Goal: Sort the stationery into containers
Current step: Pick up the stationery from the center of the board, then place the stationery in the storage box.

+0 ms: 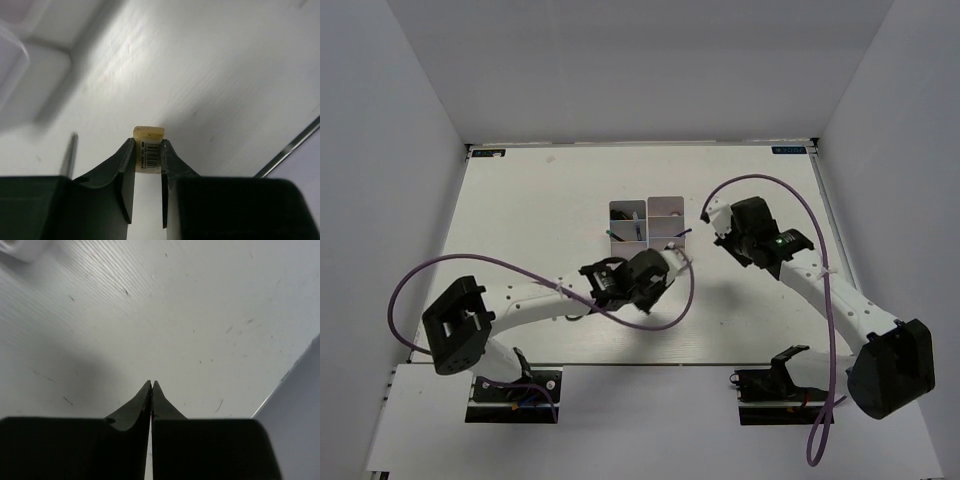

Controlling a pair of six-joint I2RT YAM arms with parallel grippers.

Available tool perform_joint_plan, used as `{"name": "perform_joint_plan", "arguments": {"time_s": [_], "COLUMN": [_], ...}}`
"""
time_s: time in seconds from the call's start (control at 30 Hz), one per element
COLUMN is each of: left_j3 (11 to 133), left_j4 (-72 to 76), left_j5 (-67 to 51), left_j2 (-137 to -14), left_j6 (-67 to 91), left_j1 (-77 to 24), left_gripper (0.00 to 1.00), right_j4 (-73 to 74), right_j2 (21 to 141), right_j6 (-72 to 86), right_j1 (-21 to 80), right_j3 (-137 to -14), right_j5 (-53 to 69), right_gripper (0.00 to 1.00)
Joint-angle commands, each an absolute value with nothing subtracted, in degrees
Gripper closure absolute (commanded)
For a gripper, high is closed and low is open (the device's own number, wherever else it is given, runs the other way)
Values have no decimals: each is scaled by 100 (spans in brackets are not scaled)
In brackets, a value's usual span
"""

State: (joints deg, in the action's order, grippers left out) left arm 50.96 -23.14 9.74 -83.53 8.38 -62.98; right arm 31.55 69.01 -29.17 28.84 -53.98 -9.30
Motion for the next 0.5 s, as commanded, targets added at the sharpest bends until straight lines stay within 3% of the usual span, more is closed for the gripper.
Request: {"name": "perform_joint_plan", "arguments": {"time_s": [0.0, 0.27, 0.47], "left_j3": [6149, 7214, 7638], "left_j4": [-2075, -1697, -1714], "left_j5": [835, 799, 1019], "left_j2": [-8621, -9763, -10204], "left_j6": [572, 536, 501], "left_j1": [-6127, -5748, -5450], "left_gripper": [94, 94, 87], "right_j4": [2821, 2883, 2857], "right_j2": [6584, 6012, 5792], "right_j6": [-2611, -2233, -2092], "right_j1": [2699, 2479, 2347], "right_j3": [-5125, -4334, -4088], "right_j5": [-1635, -1196, -923], "right_gripper": [100, 100, 100]}}
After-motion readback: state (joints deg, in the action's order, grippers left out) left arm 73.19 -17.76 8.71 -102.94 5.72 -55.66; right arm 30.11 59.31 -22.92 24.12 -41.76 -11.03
